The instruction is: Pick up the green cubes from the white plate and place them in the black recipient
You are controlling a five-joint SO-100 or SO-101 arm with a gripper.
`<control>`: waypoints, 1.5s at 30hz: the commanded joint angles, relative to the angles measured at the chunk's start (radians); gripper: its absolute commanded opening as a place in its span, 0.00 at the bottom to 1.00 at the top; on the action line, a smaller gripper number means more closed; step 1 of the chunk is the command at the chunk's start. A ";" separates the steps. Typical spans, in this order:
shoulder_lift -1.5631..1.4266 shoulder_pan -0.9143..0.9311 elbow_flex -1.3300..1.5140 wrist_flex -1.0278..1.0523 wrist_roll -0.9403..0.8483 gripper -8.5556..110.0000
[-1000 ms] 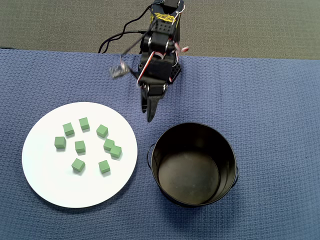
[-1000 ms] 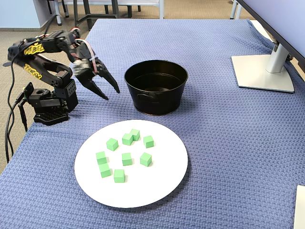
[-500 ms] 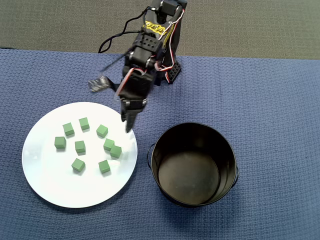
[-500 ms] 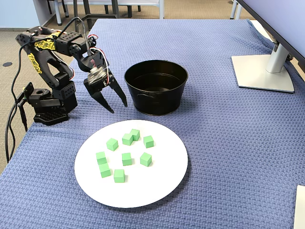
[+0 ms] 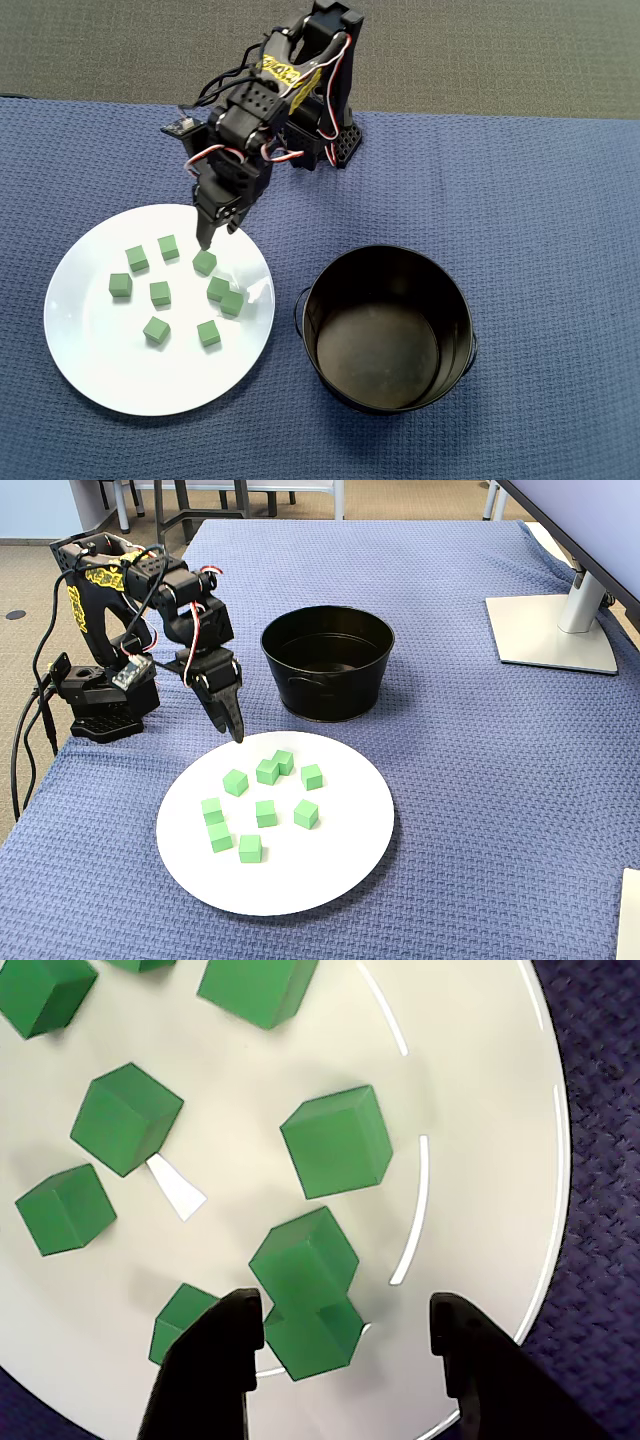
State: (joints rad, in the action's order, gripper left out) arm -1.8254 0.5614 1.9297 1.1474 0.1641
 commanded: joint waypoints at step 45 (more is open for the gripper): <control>0.495 0.094 -0.311 -0.043 -0.356 0.18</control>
State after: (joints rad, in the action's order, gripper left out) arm -1.3300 0.6473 1.6705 1.1275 -0.1764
